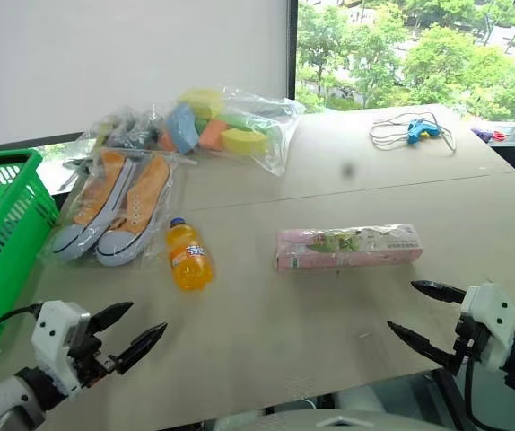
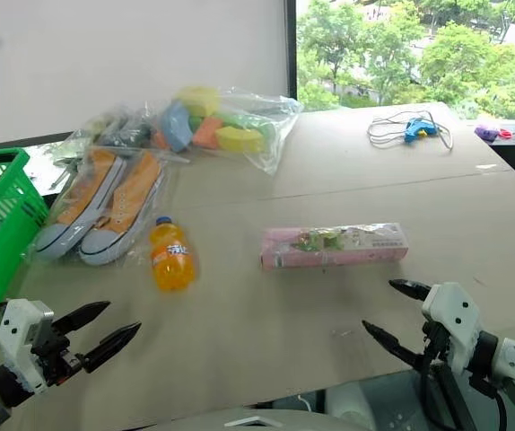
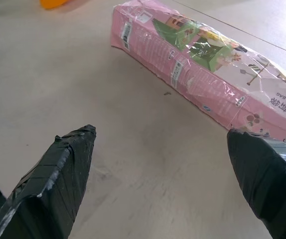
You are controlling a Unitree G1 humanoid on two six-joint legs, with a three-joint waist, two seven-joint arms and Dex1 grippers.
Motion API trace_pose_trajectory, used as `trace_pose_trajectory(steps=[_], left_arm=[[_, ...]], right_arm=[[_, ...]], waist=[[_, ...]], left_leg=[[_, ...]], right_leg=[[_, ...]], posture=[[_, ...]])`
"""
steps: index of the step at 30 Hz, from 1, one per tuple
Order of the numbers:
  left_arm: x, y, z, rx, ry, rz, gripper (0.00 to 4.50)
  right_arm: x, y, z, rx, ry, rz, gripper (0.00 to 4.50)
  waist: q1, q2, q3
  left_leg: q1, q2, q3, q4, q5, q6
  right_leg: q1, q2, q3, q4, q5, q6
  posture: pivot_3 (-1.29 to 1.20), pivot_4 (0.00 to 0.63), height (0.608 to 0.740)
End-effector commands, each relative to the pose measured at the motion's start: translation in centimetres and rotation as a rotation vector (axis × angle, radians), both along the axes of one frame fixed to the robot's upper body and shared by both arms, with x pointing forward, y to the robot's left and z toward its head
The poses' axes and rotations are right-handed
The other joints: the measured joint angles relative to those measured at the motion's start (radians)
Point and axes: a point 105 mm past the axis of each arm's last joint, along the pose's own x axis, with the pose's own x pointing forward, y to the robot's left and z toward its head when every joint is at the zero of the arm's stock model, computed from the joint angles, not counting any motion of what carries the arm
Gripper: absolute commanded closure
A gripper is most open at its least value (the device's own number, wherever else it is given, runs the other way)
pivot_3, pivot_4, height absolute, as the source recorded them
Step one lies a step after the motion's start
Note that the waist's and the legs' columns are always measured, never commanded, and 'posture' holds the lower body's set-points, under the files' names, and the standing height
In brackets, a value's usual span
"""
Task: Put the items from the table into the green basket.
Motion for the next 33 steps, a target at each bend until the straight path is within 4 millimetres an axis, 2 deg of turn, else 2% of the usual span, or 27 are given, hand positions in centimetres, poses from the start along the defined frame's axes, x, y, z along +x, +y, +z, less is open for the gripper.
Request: trace_pose_trajectory(steps=[1, 3, 5, 9, 12, 16, 21, 25, 30, 33], left_arm=[[1.6, -0.4, 0.9, -0.011, -0.061, 0.018, 0.06], [3.3, -0.9, 1.6, -0.046, -0.099, 0.068, 0.06], [4.0, -1.3, 1.8, -0.092, -0.079, 0.106, 0.06], [5.2, -2.9, 2.8, -0.221, -0.036, 0.148, 0.06], [6.4, -4.2, 3.1, -0.267, 0.073, 0.182, 0.06], [8.7, -4.4, 2.4, -0.183, 0.224, 0.314, 0.06], [10.2, -3.0, 1.1, 0.097, 0.376, 0.450, 0.06], [11.8, -3.2, 0.5, 0.098, 0.437, 0.485, 0.06], [14.1, -4.0, -0.5, 0.077, 0.511, 0.522, 0.06], [14.3, -5.1, -0.6, 0.086, 0.517, 0.458, 0.80]], right_arm=[[0.9, 0.7, 0.9, 0.018, -0.074, 0.024, 0.00], [2.0, 1.9, 1.7, 0.057, -0.128, 0.050, 0.00], [2.6, 2.7, 2.5, 0.088, -0.159, 0.064, 0.00], [3.1, 4.0, 3.6, 0.105, -0.191, 0.104, 0.00], [3.0, 4.7, 4.3, 0.104, -0.208, 0.138, 0.00], [2.3, 5.5, 5.6, 0.107, -0.215, 0.220, 0.00], [1.7, 5.8, 8.8, 0.124, -0.191, 0.359, 0.00], [1.7, 5.6, 11.1, 0.082, -0.176, 0.447, 0.00], [1.6, 5.4, 12.3, 0.026, -0.112, 0.527, 0.00], [1.9, 5.2, 12.5, -0.004, -0.102, 0.536, 0.00]], waist=[[0.001, 0.000, -0.002], [0.004, 0.000, -0.004], [0.006, -0.001, -0.004], [0.004, -0.002, -0.009], [0.009, -0.003, -0.009], [0.015, -0.001, -0.012], [0.005, -0.001, -0.013], [-0.004, -0.003, -0.014], [-0.001, -0.004, -0.015], [-0.001, -0.001, -0.016]], left_leg=[[0.000, 0.000, 0.000, 0.000, 0.000, 0.000], [0.000, 0.001, 0.000, 0.000, -0.001, 0.000], [0.000, 0.001, 0.000, 0.000, -0.001, 0.000], [0.002, 0.001, 0.000, 0.001, -0.001, 0.000], [0.002, 0.001, 0.000, 0.003, -0.001, 0.000], [0.004, 0.001, -0.001, 0.005, 0.000, 0.000], [0.007, 0.000, -0.001, 0.005, 0.000, -0.001], [0.009, -0.002, -0.001, 0.005, 0.000, -0.001], [0.012, -0.002, -0.001, 0.004, 0.001, -0.002], [0.014, -0.003, -0.001, 0.003, 0.001, -0.002]], right_leg=[[0.000, 0.000, 0.000, 0.000, 0.000, -0.001], [0.001, 0.002, 0.000, 0.000, 0.000, -0.002], [0.001, 0.002, 0.000, 0.000, 0.000, -0.002], [0.002, 0.002, 0.000, 0.001, -0.002, 0.001], [0.003, 0.002, 0.000, 0.002, -0.001, 0.002], [0.005, 0.003, 0.000, 0.005, 0.000, 0.003], [0.007, 0.006, 0.001, 0.006, 0.004, 0.001], [0.008, 0.008, 0.002, 0.008, 0.003, 0.001], [0.011, 0.004, 0.002, 0.008, 0.001, -0.004], [0.013, 0.003, 0.003, 0.007, 0.001, -0.004]], posture=[[-0.02, 0.008, 0.740], [-0.03, 0.007, 0.740], [-0.02, 0.004, 0.740], [-0.03, 0.000, 0.740], [-0.03, 0.000, 0.740], [-0.04, 0.000, 0.740], [-0.08, 0.000, 0.740], [-0.09, 0.000, 0.740], [-0.10, 0.000, 0.740], [-0.11, 0.000, 0.740]])
